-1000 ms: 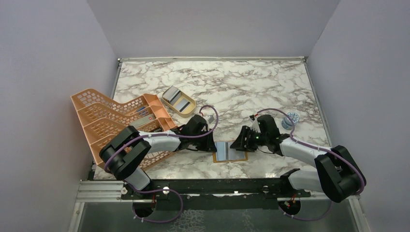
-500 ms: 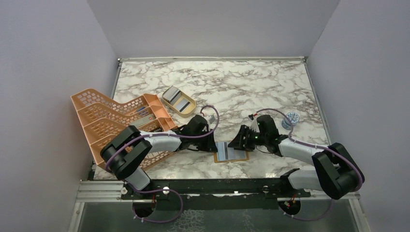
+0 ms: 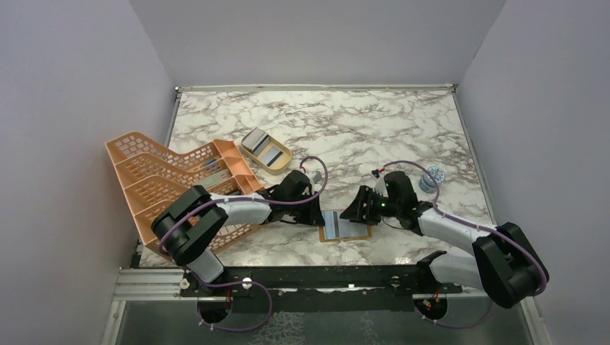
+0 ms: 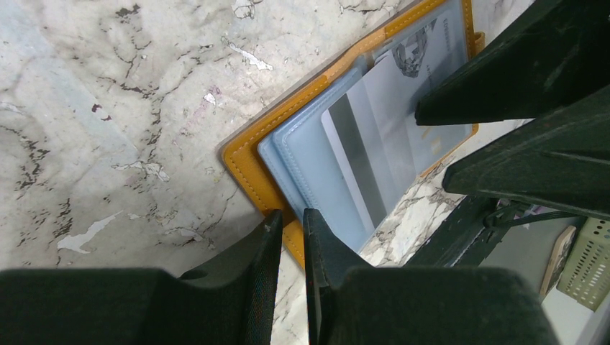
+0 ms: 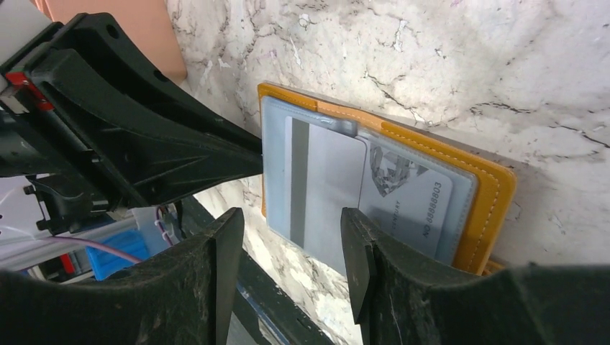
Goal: Put the credit cards into the card holder
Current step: Insert the credit card into the card holder.
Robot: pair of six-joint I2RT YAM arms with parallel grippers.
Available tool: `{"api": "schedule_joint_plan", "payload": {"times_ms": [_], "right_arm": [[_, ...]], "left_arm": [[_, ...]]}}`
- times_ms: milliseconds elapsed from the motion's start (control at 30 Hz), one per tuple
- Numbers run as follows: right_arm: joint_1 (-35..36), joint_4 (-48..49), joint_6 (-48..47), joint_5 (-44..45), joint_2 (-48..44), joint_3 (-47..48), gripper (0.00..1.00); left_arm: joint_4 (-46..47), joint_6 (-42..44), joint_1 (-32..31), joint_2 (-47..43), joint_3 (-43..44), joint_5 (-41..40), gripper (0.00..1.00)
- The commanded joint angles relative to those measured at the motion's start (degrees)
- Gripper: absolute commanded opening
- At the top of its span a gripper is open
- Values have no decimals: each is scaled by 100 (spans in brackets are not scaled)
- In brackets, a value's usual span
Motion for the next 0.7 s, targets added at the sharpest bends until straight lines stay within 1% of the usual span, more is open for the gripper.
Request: {"api": "schedule_joint_plan", "payload": {"times_ms": [0, 267, 533, 667], "right_arm": [[37, -417, -129, 397, -266, 92, 54], [61, -274, -48, 363, 70, 66, 54], [150, 251, 93, 76, 267, 16, 54], [160, 414, 192, -20, 266, -22, 51]], "left_arm": [[-181, 154, -48, 156, 147, -136, 21], [-192, 164, -48, 158, 140, -152, 20], [-187, 205, -48, 221, 171, -220, 20], [-191, 227, -48, 252, 210, -256, 20]]}}
